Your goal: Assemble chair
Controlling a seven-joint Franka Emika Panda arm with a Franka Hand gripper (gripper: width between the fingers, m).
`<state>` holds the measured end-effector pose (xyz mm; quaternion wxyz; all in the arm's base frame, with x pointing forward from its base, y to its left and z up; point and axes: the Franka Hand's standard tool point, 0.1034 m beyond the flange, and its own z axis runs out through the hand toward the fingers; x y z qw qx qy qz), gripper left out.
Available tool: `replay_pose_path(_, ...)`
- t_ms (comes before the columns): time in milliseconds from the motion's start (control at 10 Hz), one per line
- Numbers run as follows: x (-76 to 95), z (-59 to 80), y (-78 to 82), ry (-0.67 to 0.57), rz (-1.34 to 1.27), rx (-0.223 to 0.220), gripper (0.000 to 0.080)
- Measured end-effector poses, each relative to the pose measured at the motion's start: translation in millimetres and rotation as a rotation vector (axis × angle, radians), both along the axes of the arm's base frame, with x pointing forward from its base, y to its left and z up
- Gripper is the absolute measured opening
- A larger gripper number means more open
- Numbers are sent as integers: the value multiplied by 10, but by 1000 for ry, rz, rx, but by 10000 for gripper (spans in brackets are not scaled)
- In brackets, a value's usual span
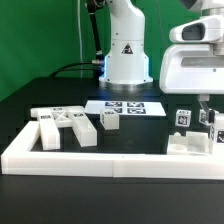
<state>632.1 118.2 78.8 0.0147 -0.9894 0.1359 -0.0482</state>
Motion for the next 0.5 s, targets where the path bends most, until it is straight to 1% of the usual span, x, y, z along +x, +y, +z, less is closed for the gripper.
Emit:
replay_pose_path(200, -7, 2, -58, 10, -107, 2, 288)
replay_pose_path(400, -14, 8, -163, 20, -258, 0, 289)
replay_pose_path(500, -15, 8, -188, 21, -294, -1, 289)
